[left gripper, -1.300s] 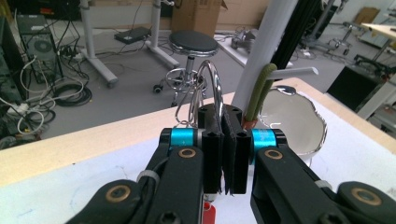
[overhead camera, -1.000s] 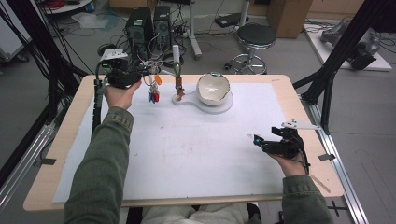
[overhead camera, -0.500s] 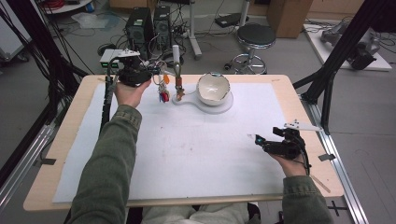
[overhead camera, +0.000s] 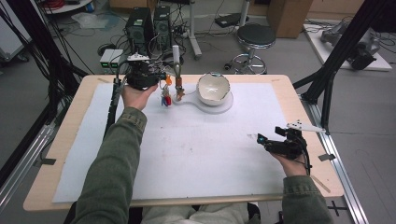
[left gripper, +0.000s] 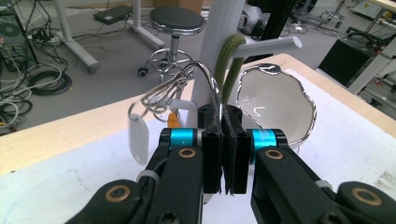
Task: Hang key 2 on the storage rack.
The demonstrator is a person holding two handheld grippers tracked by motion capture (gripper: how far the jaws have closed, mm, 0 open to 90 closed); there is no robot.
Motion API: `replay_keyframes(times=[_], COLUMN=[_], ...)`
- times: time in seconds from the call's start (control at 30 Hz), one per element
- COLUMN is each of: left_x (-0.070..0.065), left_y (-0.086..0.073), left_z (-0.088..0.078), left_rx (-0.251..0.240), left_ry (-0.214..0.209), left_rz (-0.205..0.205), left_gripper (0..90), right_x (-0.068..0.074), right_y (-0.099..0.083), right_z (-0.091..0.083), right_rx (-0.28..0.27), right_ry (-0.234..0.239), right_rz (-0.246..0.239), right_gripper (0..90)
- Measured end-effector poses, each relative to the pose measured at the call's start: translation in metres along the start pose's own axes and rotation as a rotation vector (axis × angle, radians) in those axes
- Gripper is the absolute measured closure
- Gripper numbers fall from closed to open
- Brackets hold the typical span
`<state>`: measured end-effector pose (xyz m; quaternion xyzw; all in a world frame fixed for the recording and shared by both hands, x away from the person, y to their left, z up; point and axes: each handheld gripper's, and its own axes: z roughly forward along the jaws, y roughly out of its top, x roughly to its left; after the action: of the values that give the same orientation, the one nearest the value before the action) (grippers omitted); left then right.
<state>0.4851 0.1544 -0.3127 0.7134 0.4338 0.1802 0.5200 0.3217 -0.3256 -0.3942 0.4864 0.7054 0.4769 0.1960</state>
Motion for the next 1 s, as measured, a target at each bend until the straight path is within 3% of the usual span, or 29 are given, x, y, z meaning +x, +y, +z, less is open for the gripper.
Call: replay_keyframes(times=[0.07,0.13,0.33,0.43,0.6,0.77,1.0], left_x=[0.000,-0.001,-0.001,0.000,0.003,0.005,0.009], left_y=[-0.003,-0.005,-0.010,-0.009,-0.009,-0.013,-0.018], left_z=[0.003,0.006,0.009,0.008,0.002,-0.009,-0.026], left_rx=[0.010,0.018,0.021,0.009,-0.018,-0.074,-0.108], left_ry=[-0.004,-0.006,-0.031,-0.048,-0.075,-0.031,-0.010], left_rz=[-0.004,-0.006,-0.021,-0.054,-0.083,-0.079,-0.076], left_gripper=[86.7,86.6,84.0,64.0,52.1,41.5,40.6], right_x=[-0.001,-0.002,-0.002,-0.003,-0.001,0.001,0.001], right_y=[-0.001,-0.002,-0.004,-0.004,-0.005,-0.005,-0.006], right_z=[-0.001,-0.001,-0.002,-0.003,-0.004,-0.005,-0.006], right_rx=[-0.009,-0.019,-0.023,-0.036,-0.046,-0.067,-0.084], right_ry=[-0.005,-0.014,-0.022,-0.035,-0.047,-0.070,-0.093], right_rz=[0.003,-0.009,-0.003,-0.011,-0.019,-0.033,-0.041], right_gripper=[9.8,2.0,1.9,1.9,1.1,1.0,0.5])
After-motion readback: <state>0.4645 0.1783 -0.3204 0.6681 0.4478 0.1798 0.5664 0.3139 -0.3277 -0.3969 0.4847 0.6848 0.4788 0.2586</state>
